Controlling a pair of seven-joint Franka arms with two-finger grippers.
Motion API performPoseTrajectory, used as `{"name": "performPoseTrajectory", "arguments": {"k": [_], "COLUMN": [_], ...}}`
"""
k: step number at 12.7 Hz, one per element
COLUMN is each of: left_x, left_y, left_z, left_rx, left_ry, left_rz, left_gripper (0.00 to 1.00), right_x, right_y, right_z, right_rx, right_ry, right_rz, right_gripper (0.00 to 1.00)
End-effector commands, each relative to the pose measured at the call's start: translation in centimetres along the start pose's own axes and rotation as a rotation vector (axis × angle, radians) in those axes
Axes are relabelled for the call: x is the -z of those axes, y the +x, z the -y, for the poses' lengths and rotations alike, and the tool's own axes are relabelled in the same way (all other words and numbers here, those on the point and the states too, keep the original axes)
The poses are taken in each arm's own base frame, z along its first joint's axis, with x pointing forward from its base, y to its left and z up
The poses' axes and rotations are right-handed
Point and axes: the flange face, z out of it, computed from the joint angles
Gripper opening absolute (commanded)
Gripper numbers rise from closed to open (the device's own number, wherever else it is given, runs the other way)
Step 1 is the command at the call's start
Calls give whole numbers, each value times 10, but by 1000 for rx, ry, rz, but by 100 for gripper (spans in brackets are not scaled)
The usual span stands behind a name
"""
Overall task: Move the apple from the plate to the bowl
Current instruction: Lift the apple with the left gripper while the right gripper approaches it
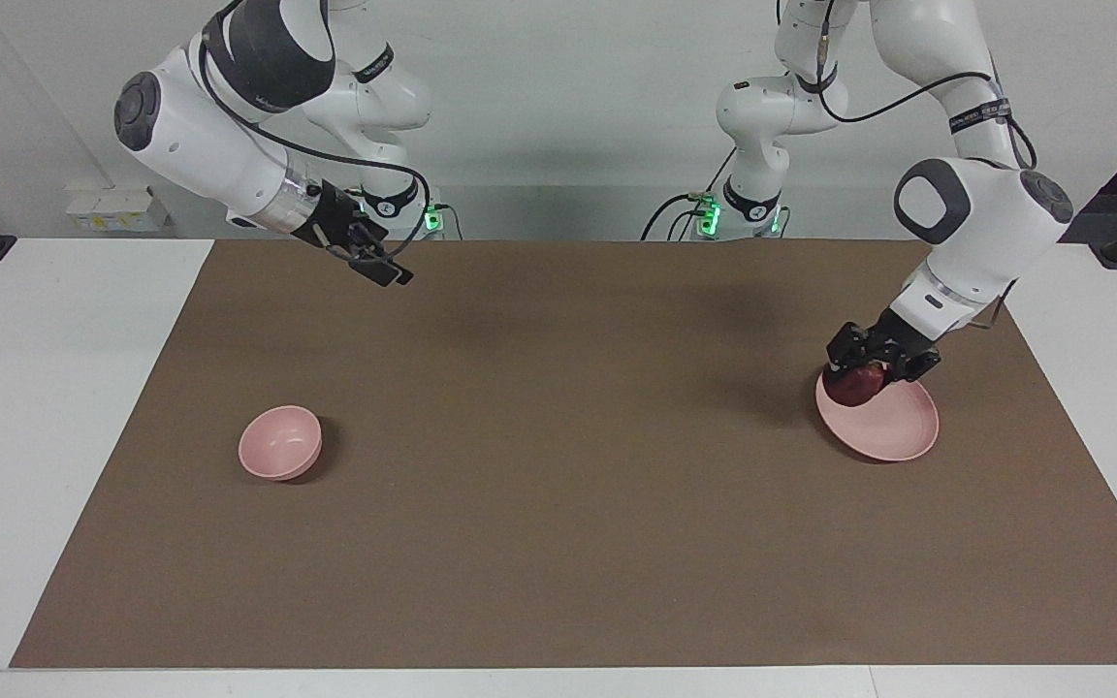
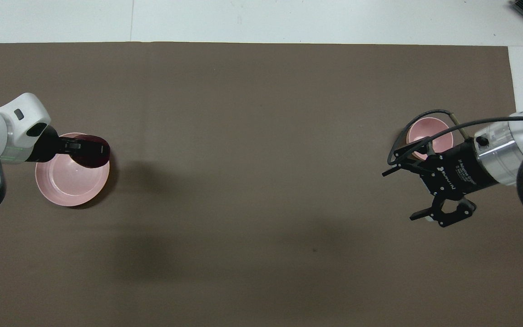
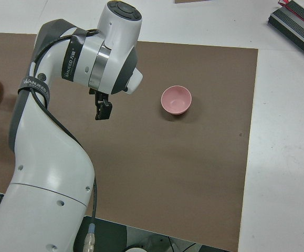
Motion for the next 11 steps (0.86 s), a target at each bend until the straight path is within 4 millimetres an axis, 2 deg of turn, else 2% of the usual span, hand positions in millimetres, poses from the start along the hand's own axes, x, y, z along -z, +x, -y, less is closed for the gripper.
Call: {"name": "performPoseTrajectory", "arguments": {"k": [1,3,5,7,9,11], "left_x": [-9,-23,-32,-41,-45,-51], "left_y": [7,6,3,-2,-5,-9], "left_z": [-47,-89,-127,-167,-190,-228], "left_rx": [68,108,144,159,188,207], "left_ry": [-140,-229,-340,-408,-462,-477], "left_rz": [3,19,32,52,66,41], "left_gripper": [0,0,0,0,0,0], "right_x": [-11,-17,-31,-42,-48,-54], "right_y": [6,10,-1,-3,-2,-11], "right_z": [13,24,43,57,70,80], "right_rx": [-57,-85,-133,-157,-179,-192], "right_ry": [48,79,113,135,195,242], "right_rz": [63,67,72,67,112,157], "right_gripper": [100,100,100,100,100,100]}}
